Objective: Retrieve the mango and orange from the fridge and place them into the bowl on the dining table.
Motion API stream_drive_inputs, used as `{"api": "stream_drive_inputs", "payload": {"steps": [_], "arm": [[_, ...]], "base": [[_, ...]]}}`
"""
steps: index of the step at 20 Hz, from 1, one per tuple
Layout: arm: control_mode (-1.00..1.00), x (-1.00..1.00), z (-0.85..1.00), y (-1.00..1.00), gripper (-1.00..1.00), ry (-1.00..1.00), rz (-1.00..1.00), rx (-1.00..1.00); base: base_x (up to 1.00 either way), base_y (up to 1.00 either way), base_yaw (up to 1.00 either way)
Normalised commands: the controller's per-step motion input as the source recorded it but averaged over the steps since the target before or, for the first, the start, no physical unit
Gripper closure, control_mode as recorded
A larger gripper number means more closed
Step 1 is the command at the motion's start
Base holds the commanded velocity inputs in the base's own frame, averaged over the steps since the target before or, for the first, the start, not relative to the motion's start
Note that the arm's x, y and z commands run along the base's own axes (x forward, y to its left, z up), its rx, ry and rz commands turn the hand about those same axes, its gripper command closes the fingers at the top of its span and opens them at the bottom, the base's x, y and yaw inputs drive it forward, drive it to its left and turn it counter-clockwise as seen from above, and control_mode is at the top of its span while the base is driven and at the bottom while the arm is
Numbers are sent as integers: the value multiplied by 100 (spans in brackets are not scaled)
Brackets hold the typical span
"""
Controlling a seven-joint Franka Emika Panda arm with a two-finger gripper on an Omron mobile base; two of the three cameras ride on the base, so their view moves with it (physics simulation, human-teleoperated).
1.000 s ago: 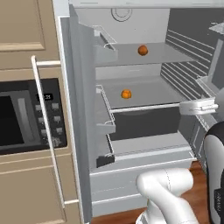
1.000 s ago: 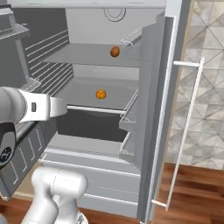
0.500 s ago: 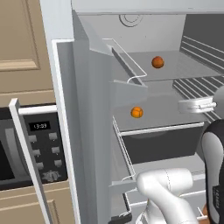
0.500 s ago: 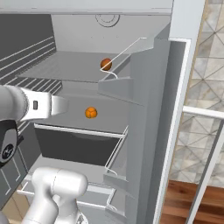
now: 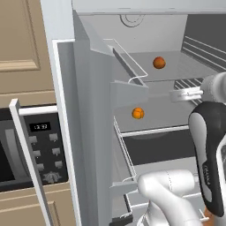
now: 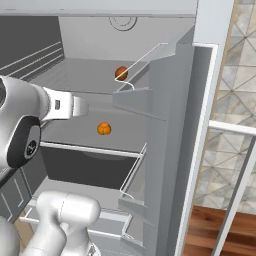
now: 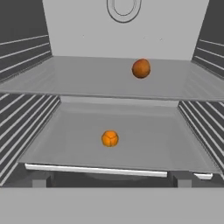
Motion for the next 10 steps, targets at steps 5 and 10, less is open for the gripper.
{"api": "stream_drive_inputs", "payload": {"steps": [5, 10], "arm": [[-100, 83, 2, -14, -100, 4, 0, 1], [-100, 75, 2, -25, -100, 5, -3, 0]], "base": [[0, 0, 0], [0, 0, 0]]}}
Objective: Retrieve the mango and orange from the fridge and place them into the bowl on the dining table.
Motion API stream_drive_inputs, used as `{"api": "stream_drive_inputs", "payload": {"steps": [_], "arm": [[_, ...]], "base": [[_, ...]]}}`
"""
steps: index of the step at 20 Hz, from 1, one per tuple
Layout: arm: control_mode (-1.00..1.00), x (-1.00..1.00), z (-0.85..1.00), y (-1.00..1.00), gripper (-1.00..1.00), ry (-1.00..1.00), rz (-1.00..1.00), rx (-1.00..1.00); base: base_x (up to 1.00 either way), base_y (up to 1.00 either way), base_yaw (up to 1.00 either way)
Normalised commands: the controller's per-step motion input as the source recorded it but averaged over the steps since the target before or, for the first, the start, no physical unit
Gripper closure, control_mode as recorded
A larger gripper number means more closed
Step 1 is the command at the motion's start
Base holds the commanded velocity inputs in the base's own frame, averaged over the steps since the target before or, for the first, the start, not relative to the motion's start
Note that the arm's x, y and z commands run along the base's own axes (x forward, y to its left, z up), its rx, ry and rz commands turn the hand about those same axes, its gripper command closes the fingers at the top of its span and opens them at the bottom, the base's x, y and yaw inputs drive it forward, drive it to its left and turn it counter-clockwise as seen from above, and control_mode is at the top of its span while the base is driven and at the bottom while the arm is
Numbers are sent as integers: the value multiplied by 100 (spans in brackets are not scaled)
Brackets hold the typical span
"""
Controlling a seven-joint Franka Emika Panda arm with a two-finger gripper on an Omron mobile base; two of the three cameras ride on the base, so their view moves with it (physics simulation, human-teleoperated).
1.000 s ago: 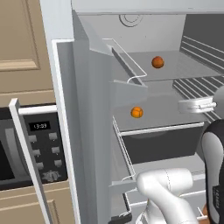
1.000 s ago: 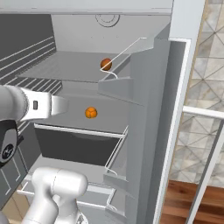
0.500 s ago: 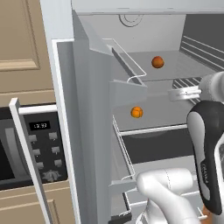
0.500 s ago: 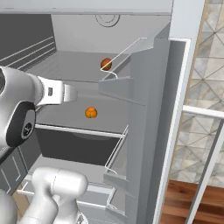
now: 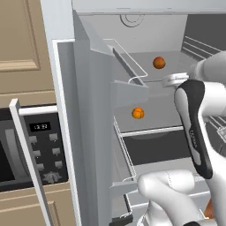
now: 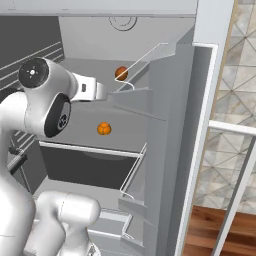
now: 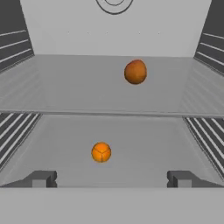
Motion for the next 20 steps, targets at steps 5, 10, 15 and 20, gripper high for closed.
{"api": "stream_drive_inputs", "payload": {"steps": [5, 10, 15, 20], "arm": [[-100, 75, 0, -35, -100, 10, -11, 0], [-100, 68, 0, -31, -100, 0, -12, 0], [-100, 62, -8, -8, -100, 0, -5, 0], [-100, 50, -17, 0, -100, -1, 0, 0]], "base": [[0, 0, 0], [0, 0, 0], [0, 0, 0], [0, 0, 0]]}}
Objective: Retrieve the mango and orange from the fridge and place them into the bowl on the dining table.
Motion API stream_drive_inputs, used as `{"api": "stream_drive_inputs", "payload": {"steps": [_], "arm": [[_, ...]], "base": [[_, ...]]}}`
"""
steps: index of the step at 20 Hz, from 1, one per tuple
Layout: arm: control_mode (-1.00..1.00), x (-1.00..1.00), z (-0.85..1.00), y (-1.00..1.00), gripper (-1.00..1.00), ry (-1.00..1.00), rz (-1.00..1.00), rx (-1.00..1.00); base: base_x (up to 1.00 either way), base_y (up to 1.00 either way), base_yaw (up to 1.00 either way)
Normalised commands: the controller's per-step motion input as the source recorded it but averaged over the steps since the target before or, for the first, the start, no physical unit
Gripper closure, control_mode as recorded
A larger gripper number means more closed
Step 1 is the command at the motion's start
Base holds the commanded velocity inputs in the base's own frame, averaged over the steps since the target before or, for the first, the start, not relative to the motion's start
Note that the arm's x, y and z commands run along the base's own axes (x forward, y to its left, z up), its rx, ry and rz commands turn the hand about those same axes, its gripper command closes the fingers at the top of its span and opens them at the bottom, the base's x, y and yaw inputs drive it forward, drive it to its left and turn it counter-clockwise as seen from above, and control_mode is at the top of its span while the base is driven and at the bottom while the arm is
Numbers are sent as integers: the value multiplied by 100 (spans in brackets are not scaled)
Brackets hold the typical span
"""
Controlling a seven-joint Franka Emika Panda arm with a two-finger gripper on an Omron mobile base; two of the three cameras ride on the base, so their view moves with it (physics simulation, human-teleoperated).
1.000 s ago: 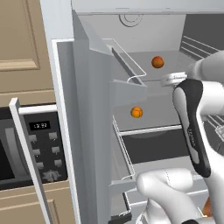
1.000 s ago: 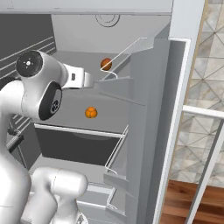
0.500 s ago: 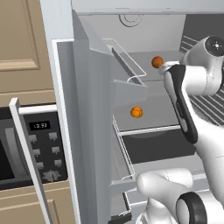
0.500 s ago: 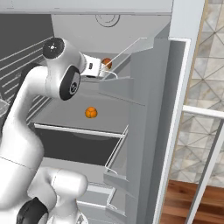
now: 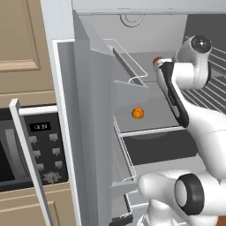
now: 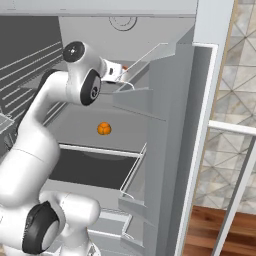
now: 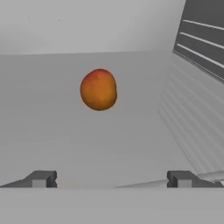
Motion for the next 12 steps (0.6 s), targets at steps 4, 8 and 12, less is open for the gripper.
{"api": "stream_drive_inputs", "payload": {"steps": [4, 8, 12], "arm": [[-100, 47, -9, 0, -100, 0, 0, 0], [-100, 53, 0, 0, -100, 0, 0, 0], [-100, 56, 0, 0, -100, 0, 0, 0]], "base": [[0, 0, 0], [0, 0, 0], [0, 0, 0]]}}
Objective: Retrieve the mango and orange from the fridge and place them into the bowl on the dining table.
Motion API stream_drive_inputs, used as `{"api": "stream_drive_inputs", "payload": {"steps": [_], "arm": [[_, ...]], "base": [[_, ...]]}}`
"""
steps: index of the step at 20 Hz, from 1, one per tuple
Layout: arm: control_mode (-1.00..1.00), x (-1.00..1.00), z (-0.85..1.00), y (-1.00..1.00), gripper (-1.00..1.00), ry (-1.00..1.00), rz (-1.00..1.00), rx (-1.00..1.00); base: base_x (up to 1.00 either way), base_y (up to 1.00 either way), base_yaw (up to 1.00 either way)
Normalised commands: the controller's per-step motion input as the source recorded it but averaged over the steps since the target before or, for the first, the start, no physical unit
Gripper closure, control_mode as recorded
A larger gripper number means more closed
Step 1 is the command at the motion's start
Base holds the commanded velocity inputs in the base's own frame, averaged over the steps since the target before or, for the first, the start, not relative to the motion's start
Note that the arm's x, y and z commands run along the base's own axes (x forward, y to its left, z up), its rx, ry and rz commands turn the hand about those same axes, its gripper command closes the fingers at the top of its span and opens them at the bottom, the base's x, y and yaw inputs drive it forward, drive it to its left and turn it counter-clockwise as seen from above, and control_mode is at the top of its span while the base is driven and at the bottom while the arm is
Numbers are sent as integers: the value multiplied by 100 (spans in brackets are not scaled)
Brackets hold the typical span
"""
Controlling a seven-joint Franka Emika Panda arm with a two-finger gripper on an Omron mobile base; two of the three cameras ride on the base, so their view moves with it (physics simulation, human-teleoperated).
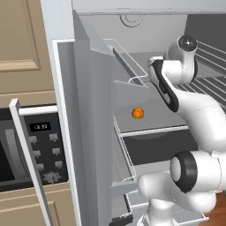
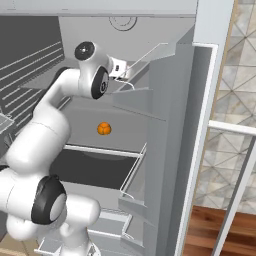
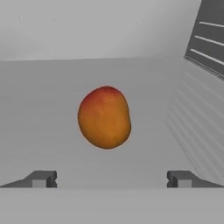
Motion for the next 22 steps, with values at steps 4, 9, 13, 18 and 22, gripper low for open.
{"api": "stream_drive_inputs", "payload": {"steps": [4, 9, 13, 18, 22], "arm": [[-100, 52, 0, 0, -100, 0, 0, 0], [-100, 45, 0, 0, -100, 0, 0, 0], [-100, 36, 0, 0, -100, 0, 0, 0], [-100, 13, -2, 0, -100, 0, 0, 0], [-100, 0, -13, 0, -100, 0, 0, 0]], "base": [[0, 0, 0], [0, 0, 0], [0, 0, 0], [0, 0, 0], [0, 0, 0]]}}
